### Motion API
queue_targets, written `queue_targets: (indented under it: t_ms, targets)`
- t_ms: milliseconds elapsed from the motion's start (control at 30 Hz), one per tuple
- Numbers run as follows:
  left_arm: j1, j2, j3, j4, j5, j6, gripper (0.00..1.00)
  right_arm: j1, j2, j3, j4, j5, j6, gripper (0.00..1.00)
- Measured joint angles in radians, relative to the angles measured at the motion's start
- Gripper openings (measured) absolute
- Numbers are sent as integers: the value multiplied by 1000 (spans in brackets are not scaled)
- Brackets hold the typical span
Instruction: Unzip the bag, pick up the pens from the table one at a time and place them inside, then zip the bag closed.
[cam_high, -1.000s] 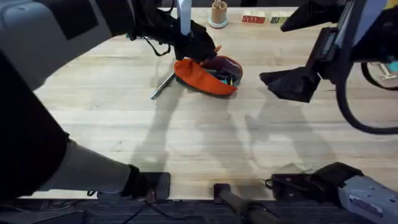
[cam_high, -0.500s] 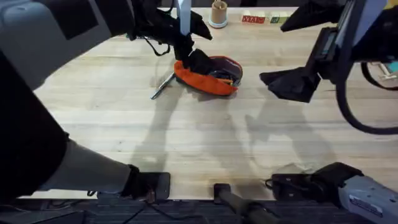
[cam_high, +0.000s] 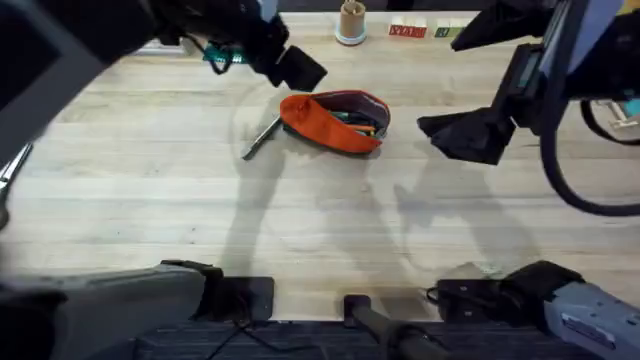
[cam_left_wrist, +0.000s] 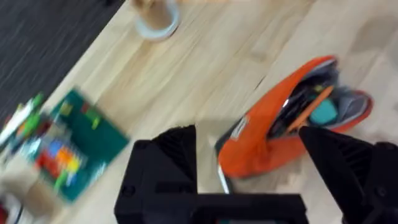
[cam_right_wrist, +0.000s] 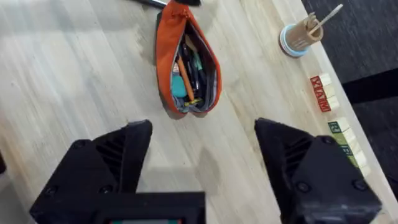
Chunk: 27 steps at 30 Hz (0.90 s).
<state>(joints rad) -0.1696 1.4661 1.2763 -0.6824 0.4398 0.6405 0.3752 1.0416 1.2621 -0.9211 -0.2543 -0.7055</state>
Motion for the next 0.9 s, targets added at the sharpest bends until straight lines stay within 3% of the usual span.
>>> queue_targets:
  t_ms: [200, 400, 533, 633, 767, 900]
  targets:
    - [0, -66, 1, -158, -194, -38, 993, 0, 0, 0, 0, 0, 0, 997]
    - [1, -72, 1, -292, -288, -89, 994, 0, 0, 0, 0, 0, 0, 998]
    - [30, -72, 1, -352, -307, -141, 993, 0, 0, 0, 0, 0, 0, 997]
    - [86, -72, -3, -346, -302, -186, 998, 0, 0, 0, 0, 0, 0, 997]
    - [156, -72, -62, -270, -254, -213, 998, 0, 0, 0, 0, 0, 0, 997]
    - [175, -72, -167, -157, -232, -220, 995, 0, 0, 0, 0, 0, 0, 997]
